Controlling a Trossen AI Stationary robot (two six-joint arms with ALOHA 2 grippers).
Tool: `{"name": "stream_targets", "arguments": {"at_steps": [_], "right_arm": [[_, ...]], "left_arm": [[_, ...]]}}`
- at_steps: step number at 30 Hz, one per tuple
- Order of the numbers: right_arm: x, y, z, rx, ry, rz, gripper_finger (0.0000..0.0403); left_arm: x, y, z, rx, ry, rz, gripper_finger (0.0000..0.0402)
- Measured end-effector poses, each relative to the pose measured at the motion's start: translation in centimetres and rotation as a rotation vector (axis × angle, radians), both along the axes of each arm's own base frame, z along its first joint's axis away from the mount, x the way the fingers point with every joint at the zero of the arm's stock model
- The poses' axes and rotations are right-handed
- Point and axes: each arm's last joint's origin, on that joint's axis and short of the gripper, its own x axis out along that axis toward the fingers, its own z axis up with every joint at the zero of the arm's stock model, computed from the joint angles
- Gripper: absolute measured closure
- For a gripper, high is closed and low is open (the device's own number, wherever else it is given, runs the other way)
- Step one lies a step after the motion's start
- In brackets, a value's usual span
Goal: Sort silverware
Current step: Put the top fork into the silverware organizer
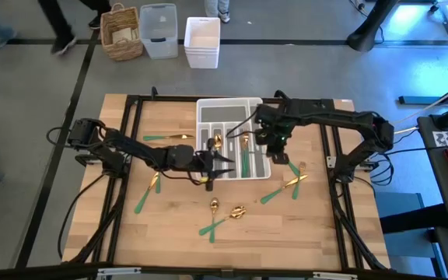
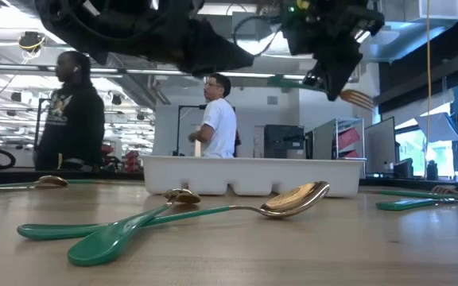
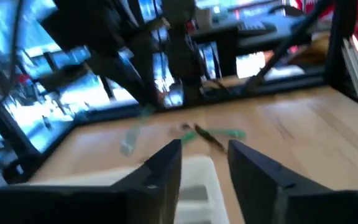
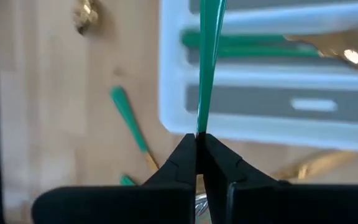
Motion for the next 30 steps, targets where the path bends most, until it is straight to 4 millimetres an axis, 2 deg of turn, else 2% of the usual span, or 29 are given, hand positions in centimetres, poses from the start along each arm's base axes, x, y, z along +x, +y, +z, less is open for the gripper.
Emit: {"name": "stream_targets", "arguments": {"at_steps": [3,9,18,24,30], "right_arm": [[0.7,1.1,0.1,0.032,-0.037,-0.005,0.0389],[1.6,2.7,0.3,0.065,-0.085,0.008,0.0389],[2.4,3.4,0.6,0.088,-0.138,-0.019,0.039],[2.5,3.4,0.6,0.094,-0.148,-0.041,0.0389],[2.5,3.4,0.6,0.094,-0.147,-0.041,0.039]], "left_arm": [[0.1,0.2,0.5,0.04,-0.046,0.002,0.026],[0.1,0.2,0.6,0.127,-0.048,-0.006,0.0256],[0.1,0.2,0.6,0.154,-0.051,-0.008,0.0259],[0.2,0.2,0.9,0.147,-0.066,-0.004,0.028],[0.7,0.2,1.3,0.153,-0.036,-0.003,0.0324]]}}
